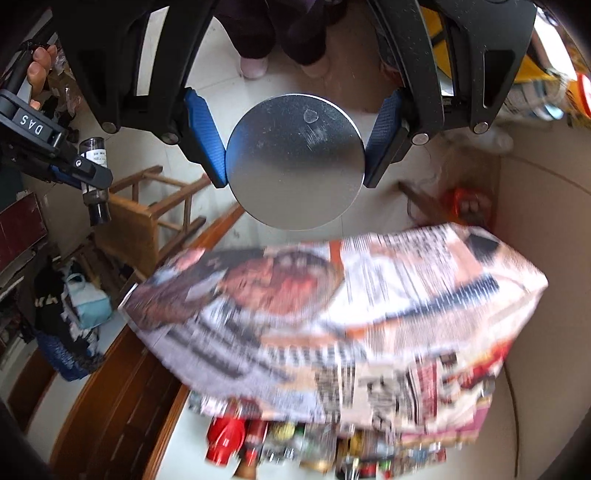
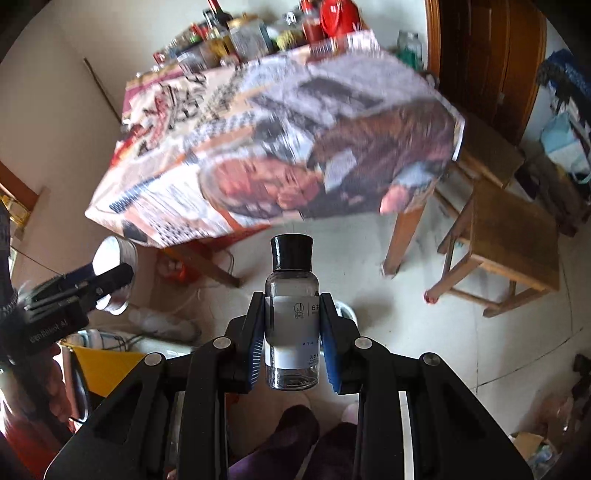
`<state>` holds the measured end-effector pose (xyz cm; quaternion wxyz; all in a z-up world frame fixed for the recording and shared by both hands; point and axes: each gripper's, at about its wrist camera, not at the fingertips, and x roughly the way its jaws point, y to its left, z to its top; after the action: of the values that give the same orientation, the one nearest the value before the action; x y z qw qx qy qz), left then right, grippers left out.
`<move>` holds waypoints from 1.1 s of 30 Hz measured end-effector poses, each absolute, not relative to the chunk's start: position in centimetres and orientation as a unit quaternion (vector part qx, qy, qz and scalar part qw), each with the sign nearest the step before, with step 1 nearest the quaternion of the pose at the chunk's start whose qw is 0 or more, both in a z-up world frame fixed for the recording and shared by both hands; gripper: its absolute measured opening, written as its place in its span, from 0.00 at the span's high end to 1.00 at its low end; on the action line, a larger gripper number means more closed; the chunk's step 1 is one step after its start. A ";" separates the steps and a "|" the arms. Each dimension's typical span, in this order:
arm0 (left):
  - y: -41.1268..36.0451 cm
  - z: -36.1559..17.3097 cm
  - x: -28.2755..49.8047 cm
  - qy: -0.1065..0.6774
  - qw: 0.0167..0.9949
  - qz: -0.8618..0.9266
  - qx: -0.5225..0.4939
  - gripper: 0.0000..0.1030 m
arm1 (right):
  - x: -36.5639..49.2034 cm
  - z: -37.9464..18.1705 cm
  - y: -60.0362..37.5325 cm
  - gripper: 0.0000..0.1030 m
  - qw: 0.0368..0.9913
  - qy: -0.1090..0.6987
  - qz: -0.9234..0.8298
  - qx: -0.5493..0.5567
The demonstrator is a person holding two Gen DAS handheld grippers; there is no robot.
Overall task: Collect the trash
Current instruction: 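Carry the silver lid and small bottle over the white bin with both grippers, then open the right gripper to drop the small bottle into the bin, then open the left gripper to drop the silver lid into the bin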
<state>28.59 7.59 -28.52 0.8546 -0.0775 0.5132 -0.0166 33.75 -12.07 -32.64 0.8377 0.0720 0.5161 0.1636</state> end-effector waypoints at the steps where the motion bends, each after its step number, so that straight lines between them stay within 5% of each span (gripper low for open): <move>1: 7.4 -29.9 28.7 0.521 0.849 -0.015 -0.081 0.30 | 34.2 -33.8 -12.1 0.75 0.834 0.521 0.166 0.070; 17: 6.0 -45.1 31.2 0.577 0.811 0.023 -0.095 0.30 | 39.7 -47.7 -11.1 0.71 0.792 0.562 0.225 0.083; 19: 5.7 -46.9 31.5 0.590 0.801 0.022 -0.101 0.30 | 40.2 -48.6 -11.5 0.65 0.788 0.567 0.225 0.090; 33: 0.9 -53.8 36.4 0.652 0.746 -0.031 -0.130 0.30 | 41.8 -49.7 -15.6 0.64 0.796 0.572 0.188 0.066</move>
<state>36.44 0.90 -53.76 0.7463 -0.1296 0.6521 -0.0309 41.82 -15.56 -49.71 0.7959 0.0659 0.5716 0.1884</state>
